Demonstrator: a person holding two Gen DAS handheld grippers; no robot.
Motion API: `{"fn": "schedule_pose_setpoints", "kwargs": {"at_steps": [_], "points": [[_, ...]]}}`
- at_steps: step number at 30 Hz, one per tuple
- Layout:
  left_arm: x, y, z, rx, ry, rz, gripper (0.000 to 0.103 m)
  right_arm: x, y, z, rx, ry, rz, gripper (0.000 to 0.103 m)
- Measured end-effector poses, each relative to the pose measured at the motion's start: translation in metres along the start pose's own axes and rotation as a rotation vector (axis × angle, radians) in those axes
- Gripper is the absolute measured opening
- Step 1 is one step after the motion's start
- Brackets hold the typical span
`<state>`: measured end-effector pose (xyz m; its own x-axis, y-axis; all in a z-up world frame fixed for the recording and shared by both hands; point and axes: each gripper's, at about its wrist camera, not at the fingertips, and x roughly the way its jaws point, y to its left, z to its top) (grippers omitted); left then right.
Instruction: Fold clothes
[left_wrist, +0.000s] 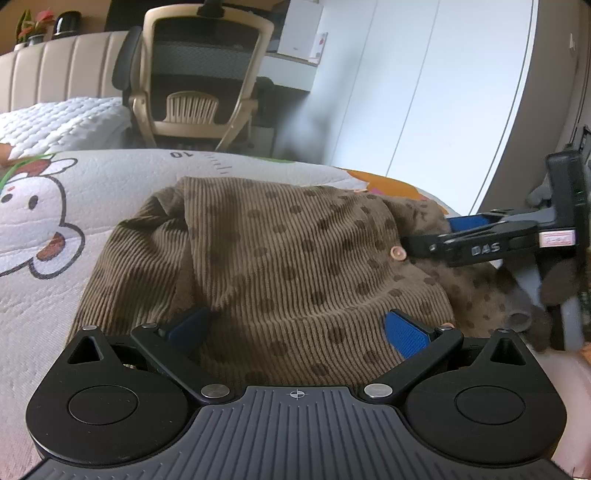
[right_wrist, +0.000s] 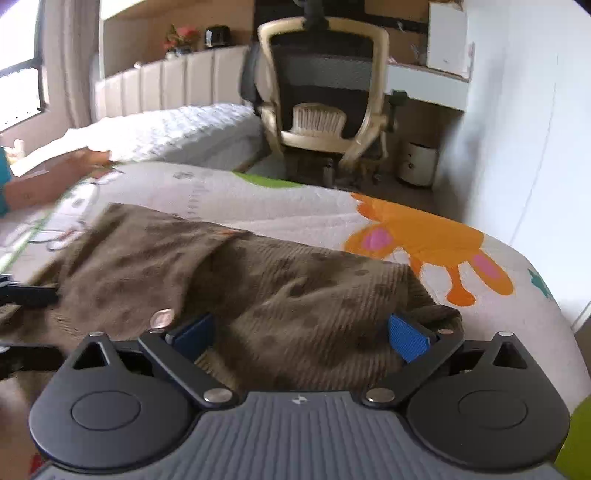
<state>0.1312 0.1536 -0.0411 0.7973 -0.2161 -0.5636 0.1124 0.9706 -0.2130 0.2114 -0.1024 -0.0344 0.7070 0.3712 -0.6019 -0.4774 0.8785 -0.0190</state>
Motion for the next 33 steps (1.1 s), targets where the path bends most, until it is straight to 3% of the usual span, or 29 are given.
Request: {"fn": "schedule_pose_setpoints", "kwargs": {"at_steps": [5,9,11,14,16,19,20,22,24,27,30,33], "points": [[-0.004,0.009,0.008,-0.014,0.023,-0.043,0.103,0.003,0.006,-0.019,-0.054,0.063,-0.013,0.101],[-0.012,0.020,0.017,-0.045,0.020,-0.076,0.103,-0.008,0.005,-0.012,-0.033,0.025,-0.009,0.101],[-0.027,0.034,0.026,-0.073,-0.031,-0.021,0.103,-0.016,-0.004,0.003,0.035,-0.022,0.050,0.098],[-0.032,0.053,0.041,-0.084,-0.034,0.089,0.103,-0.019,-0.028,0.026,0.186,-0.065,0.153,0.093],[-0.033,0.056,0.053,-0.109,-0.048,0.047,0.103,-0.012,-0.051,0.037,0.327,-0.059,0.252,0.089],[-0.026,0.041,0.068,-0.116,-0.069,-0.127,0.103,0.004,-0.065,0.049,0.440,-0.060,0.417,0.089],[-0.022,0.034,0.071,-0.108,-0.067,-0.177,0.103,0.012,-0.063,0.052,0.440,-0.050,0.433,0.089],[-0.007,0.017,0.072,-0.075,-0.041,-0.245,0.103,0.036,-0.056,0.050,0.402,0.017,0.370,0.089],[0.015,0.002,0.065,-0.032,0.025,-0.238,0.103,0.057,-0.049,0.049,0.353,0.074,0.302,0.087],[0.042,-0.003,0.044,-0.008,0.133,-0.118,0.103,0.059,-0.025,0.042,0.172,0.048,0.160,0.086],[0.032,-0.015,0.026,0.109,0.107,-0.084,0.103,0.027,-0.003,0.037,0.032,-0.014,0.114,0.087],[0.015,-0.013,0.016,0.112,0.137,-0.106,0.103,0.015,0.014,0.020,-0.151,-0.008,0.064,0.095]]}}
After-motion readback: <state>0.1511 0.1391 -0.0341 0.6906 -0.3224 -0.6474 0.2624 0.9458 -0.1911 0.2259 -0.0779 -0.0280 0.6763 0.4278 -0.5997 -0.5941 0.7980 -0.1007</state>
